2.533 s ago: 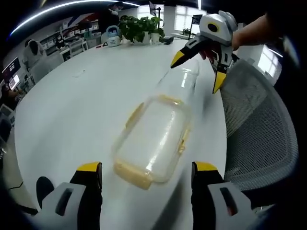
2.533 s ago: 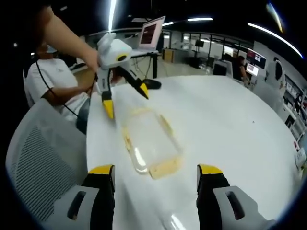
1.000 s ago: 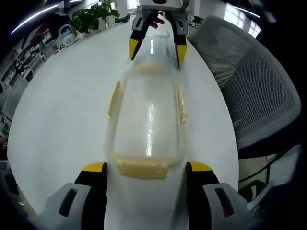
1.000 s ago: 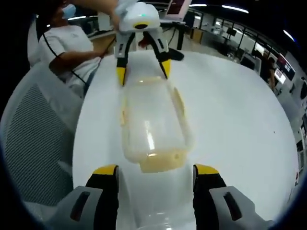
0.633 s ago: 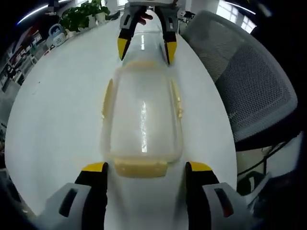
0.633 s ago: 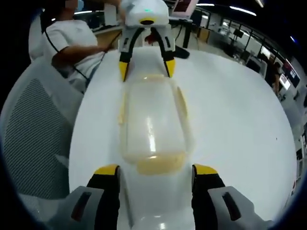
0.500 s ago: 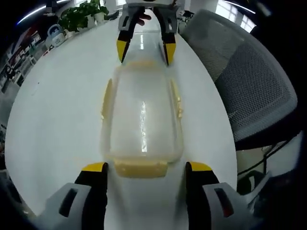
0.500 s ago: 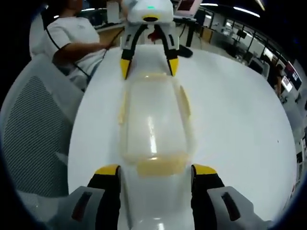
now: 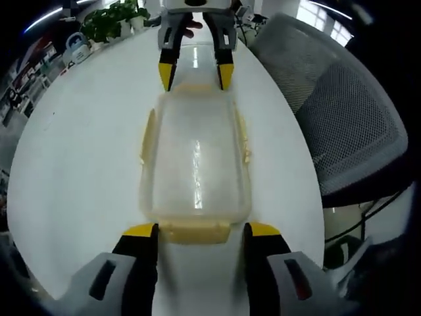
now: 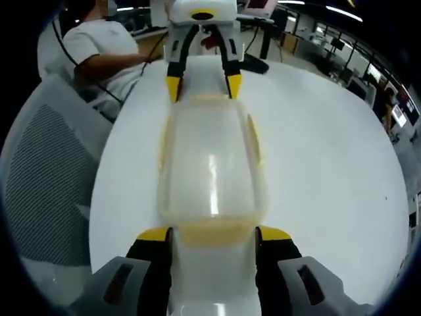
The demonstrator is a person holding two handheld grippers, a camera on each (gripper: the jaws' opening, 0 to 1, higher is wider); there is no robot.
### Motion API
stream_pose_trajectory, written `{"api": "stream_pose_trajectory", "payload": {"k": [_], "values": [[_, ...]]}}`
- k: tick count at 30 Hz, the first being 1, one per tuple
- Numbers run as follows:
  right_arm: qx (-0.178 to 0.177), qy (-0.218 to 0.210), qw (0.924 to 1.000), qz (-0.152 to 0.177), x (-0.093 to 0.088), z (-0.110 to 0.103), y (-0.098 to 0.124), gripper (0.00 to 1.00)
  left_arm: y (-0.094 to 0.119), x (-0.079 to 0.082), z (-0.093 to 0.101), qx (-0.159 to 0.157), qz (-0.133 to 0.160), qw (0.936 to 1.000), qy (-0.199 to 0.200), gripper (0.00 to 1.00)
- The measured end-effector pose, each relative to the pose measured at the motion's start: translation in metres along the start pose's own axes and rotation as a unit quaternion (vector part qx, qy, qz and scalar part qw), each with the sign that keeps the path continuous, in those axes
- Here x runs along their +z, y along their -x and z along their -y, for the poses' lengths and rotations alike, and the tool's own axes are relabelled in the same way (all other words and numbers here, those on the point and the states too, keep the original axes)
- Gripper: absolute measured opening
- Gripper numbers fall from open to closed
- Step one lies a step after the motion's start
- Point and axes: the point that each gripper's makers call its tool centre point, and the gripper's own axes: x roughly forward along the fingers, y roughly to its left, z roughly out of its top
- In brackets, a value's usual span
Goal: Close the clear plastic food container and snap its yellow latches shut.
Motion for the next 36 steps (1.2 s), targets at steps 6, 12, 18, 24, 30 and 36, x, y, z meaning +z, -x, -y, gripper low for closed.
{"api": "stream_pose_trajectory", "payload": {"k": [6, 12, 18, 24, 30, 36], "values": [[0.012, 0.001, 0.9999, -0.002, -0.0001, -0.0054, 0.0001, 0.45, 0.0002, 0.0008, -0.002, 0.002, 0.0, 1.0, 0.006, 0.46], [0.018, 0.008, 0.9997, -0.012, -0.0007, -0.0056, -0.0001, 0.45, -0.0012, 0.0023, -0.0022, 0.001, -0.002, 1.0, 0.006, 0.4], [0.019, 0.008, 0.9995, -0.024, -0.0023, -0.0057, 0.0, 0.39, -0.0007, 0.003, -0.0001, 0.002, -0.008, 1.0, 0.004, 0.4], [0.018, 0.011, 0.9994, -0.028, -0.0026, -0.0063, 0.0, 0.39, -0.0002, 0.002, 0.0005, 0.002, -0.013, 0.9999, 0.003, 0.39], [0.018, 0.012, 0.9994, -0.028, -0.0026, -0.0062, 0.0002, 0.38, 0.0, 0.0014, 0.0003, 0.002, -0.014, 0.9999, 0.005, 0.39], [0.019, 0.014, 0.9994, -0.027, -0.0028, -0.0061, 0.0002, 0.38, 0.0005, 0.0015, 0.0008, 0.002, -0.016, 0.9999, 0.004, 0.38]]}}
